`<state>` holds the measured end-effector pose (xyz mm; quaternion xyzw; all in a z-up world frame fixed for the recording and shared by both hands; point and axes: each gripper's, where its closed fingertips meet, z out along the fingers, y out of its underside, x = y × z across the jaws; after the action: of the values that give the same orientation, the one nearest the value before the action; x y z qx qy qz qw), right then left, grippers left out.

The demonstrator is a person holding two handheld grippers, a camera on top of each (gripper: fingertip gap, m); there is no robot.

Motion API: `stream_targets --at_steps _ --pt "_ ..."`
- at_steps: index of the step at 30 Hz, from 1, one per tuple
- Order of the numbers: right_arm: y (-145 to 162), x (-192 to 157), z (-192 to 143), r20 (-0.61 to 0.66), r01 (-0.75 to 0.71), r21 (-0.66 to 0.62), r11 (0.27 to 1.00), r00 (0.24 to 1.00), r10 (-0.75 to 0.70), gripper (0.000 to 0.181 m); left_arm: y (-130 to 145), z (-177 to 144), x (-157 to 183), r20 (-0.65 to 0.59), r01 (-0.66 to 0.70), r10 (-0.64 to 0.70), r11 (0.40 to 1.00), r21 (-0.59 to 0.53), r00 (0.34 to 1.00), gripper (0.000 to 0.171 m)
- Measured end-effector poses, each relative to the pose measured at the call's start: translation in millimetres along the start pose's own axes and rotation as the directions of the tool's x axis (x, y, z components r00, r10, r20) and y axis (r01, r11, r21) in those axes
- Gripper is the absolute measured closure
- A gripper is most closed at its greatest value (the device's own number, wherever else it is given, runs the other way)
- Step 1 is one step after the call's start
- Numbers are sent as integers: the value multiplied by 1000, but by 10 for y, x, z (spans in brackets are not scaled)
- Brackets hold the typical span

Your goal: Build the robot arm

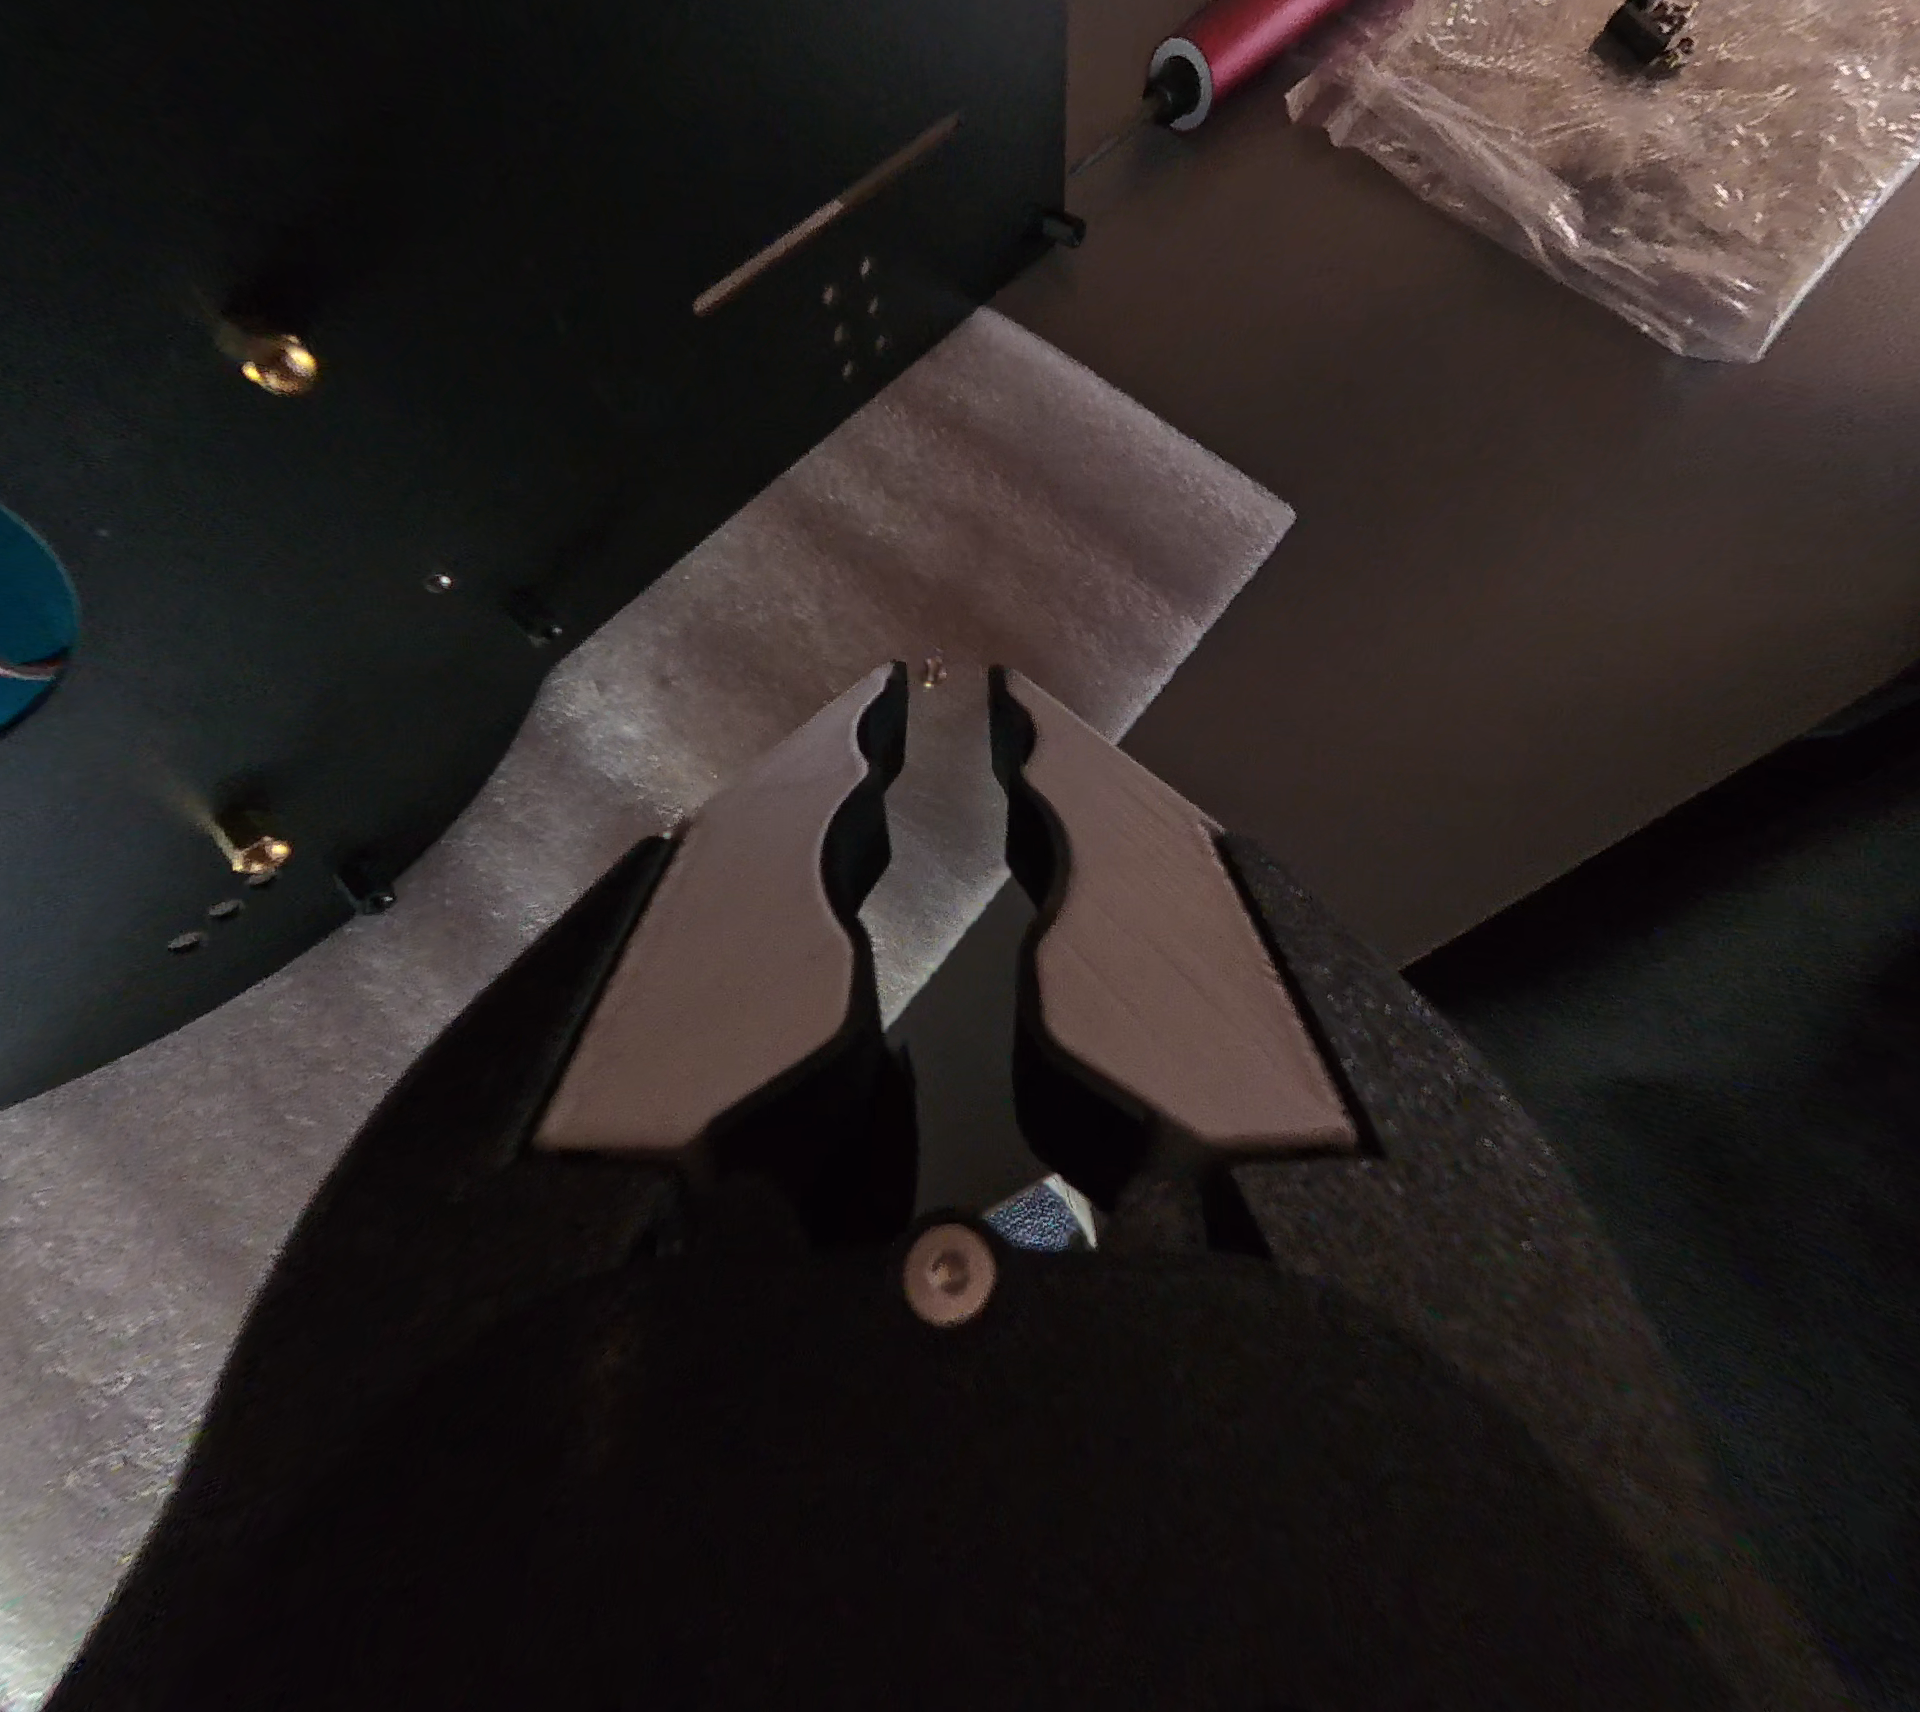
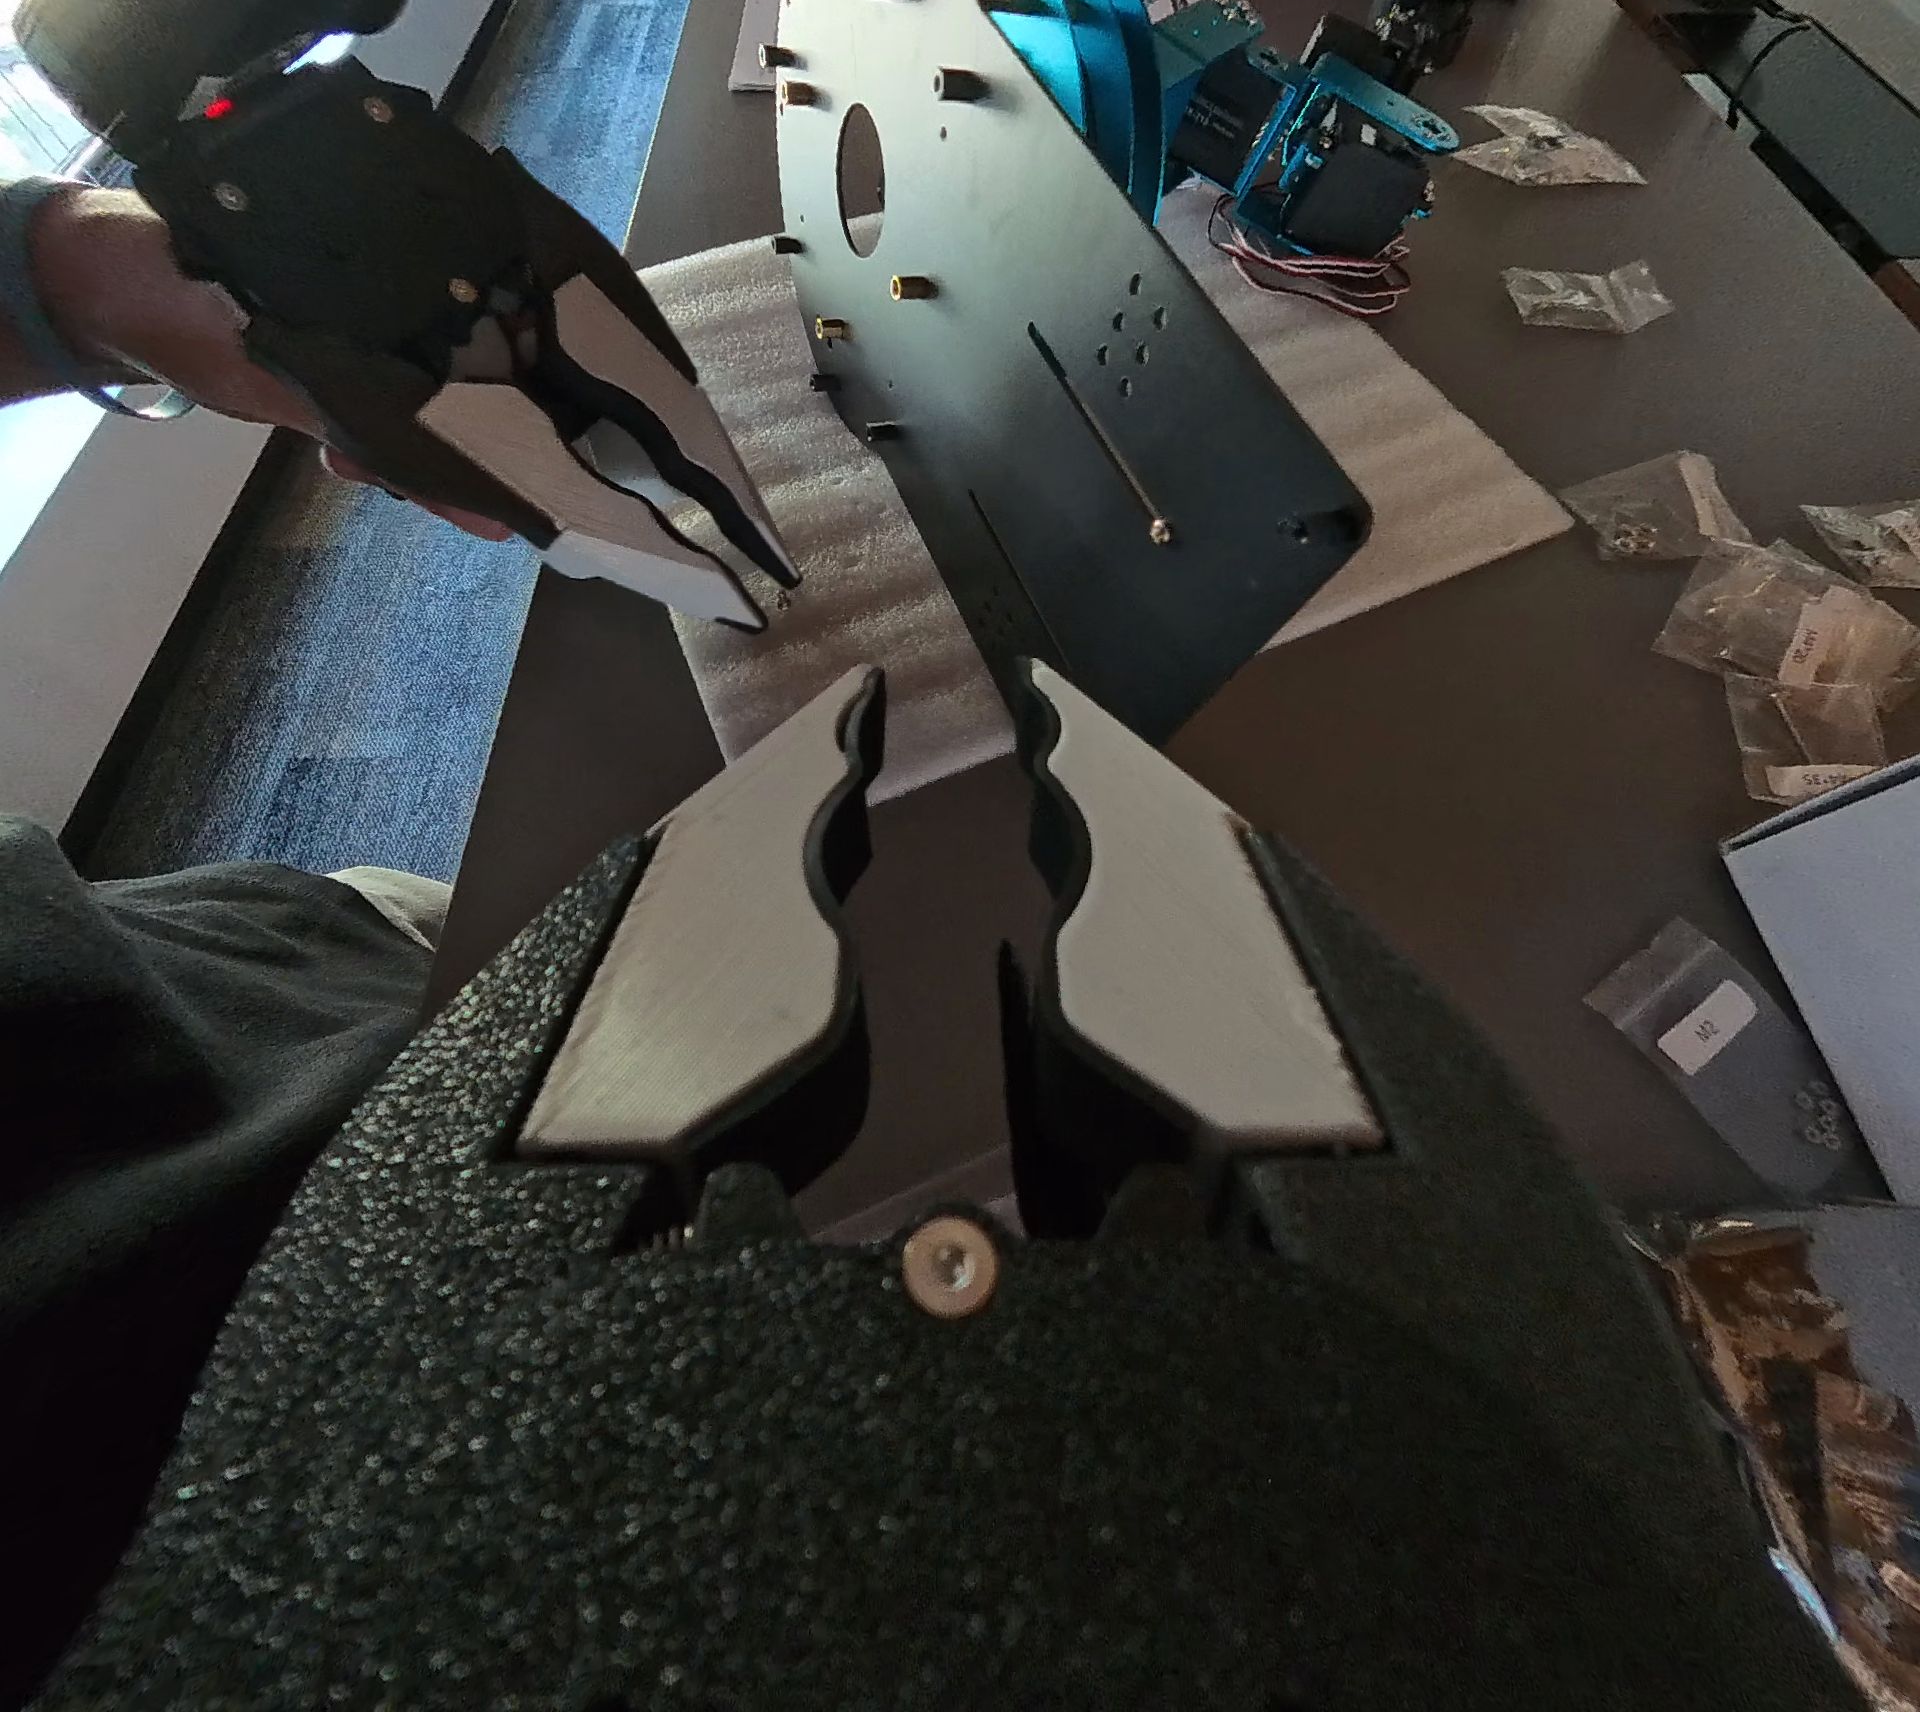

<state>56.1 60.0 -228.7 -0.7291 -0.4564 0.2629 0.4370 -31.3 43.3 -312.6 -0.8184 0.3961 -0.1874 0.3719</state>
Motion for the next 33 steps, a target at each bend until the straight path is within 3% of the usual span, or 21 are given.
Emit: stream_targets --at_steps 10,13,15,17,19,22,27,33 --pt "27 -87 65 30 -4 -10 1000 1000 5 158 -67 26 -34 19 7 -7 1000 25 1000 169" --pt "50 -263 188 90 73 -21 997 993 -71 155 -265 -27 7 -101 217 -206 968 122 973 170" --pt "-86 -296 239 25 158 62 986 987 -159 155 -607 -177 110 -347 510 -421 830 225 838 170" --pt "-276 -341 243 -28 177 174 969 984 -175 156 -895 -365 157 -577 745 -528 626 231 623 170" --pt "-404 -391 241 -57 190 238 952 982 -182 157 -1037 -487 171 -713 869 -548 461 177 436 170" --pt "-515 -394 230 -126 218 284 934 974 -190 162 -1137 -609 180 -818 949 -519 299 98 248 170" --pt "-608 -409 210 -159 229 326 917 970 -185 168 -1183 -656 228 -865 980 -487 196 22 117 171" --pt "-615 -399 218 -181 267 322 908 959 -218 176 -1186 -620 254 -864 988 -500 154 -13 67 171"
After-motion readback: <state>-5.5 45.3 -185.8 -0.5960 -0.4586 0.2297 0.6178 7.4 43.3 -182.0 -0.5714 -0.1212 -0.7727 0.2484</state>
